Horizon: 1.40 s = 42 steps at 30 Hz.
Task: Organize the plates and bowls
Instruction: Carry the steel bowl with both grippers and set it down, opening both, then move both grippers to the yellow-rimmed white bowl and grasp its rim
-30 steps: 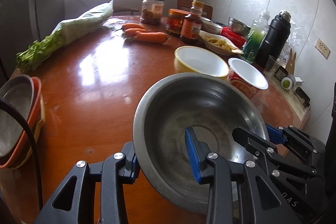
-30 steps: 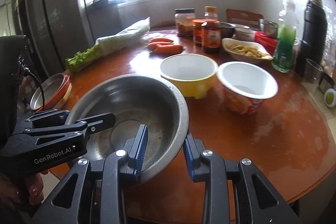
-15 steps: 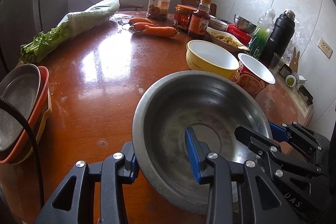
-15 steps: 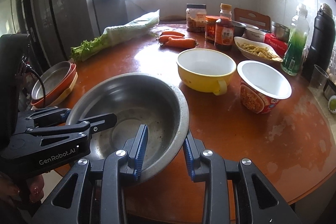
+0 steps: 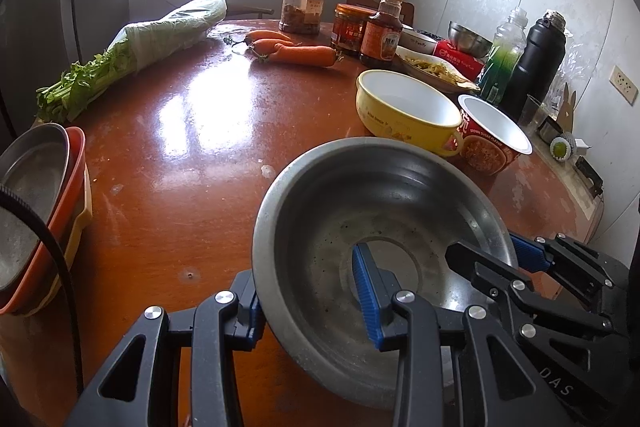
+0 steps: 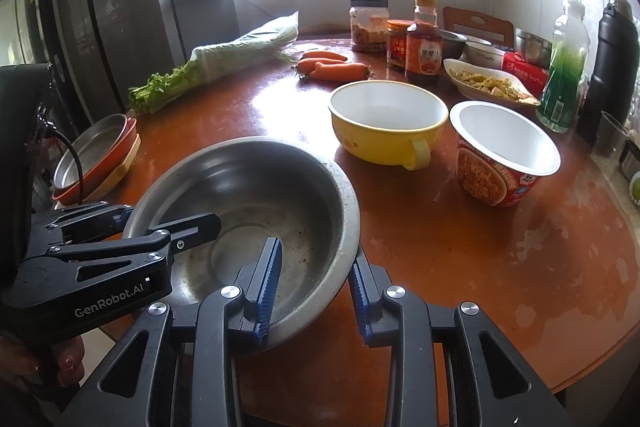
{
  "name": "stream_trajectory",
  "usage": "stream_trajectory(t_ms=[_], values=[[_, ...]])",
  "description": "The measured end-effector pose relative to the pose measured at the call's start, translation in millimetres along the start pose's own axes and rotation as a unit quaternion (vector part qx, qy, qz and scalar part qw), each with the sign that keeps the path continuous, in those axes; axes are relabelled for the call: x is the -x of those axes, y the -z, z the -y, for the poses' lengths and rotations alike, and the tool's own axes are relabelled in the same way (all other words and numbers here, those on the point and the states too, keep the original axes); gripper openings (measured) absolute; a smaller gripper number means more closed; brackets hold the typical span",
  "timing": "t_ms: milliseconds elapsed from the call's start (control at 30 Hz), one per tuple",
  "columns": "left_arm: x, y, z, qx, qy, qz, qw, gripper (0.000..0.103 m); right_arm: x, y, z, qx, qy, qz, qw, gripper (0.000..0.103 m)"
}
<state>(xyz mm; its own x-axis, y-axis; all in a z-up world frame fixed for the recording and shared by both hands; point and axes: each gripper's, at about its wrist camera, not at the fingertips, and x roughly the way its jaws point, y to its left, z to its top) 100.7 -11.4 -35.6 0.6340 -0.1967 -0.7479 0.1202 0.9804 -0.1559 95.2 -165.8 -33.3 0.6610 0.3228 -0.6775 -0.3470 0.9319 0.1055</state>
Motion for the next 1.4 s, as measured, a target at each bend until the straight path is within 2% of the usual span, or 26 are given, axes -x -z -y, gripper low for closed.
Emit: stream_trajectory(t_ms=[233, 600, 833, 933, 1400], values=[[-3.0, -0.8, 0.4, 0.000, -0.002, -0.003, 1.0000, 0.039, -1.2, 0.4, 1.8, -0.006, -0.002, -0.001, 1.000, 0.034], [-5.2, -4.2, 4.0, -0.004, -0.007, 0.002, 1.0000, 0.046, -1.5, -1.7, 4.1, -0.015, -0.005, -0.001, 1.000, 0.035], [4.2, -9.6, -3.4, 0.005, -0.005, 0.014, 0.9999, 0.053, -0.6, -5.0, 5.0, -0.020, -0.005, -0.002, 1.000, 0.036], [10.5, -11.3, -6.7, 0.010, -0.007, 0.023, 0.9997, 0.054, 2.7, -6.2, 4.9, -0.024, -0.006, 0.002, 1.000, 0.041], [30.0, -13.0, -2.3, 0.007, -0.008, 0.038, 0.9992, 0.057, 23.7, -9.0, 13.7, -0.038, 0.000, 0.023, 0.999, 0.042]])
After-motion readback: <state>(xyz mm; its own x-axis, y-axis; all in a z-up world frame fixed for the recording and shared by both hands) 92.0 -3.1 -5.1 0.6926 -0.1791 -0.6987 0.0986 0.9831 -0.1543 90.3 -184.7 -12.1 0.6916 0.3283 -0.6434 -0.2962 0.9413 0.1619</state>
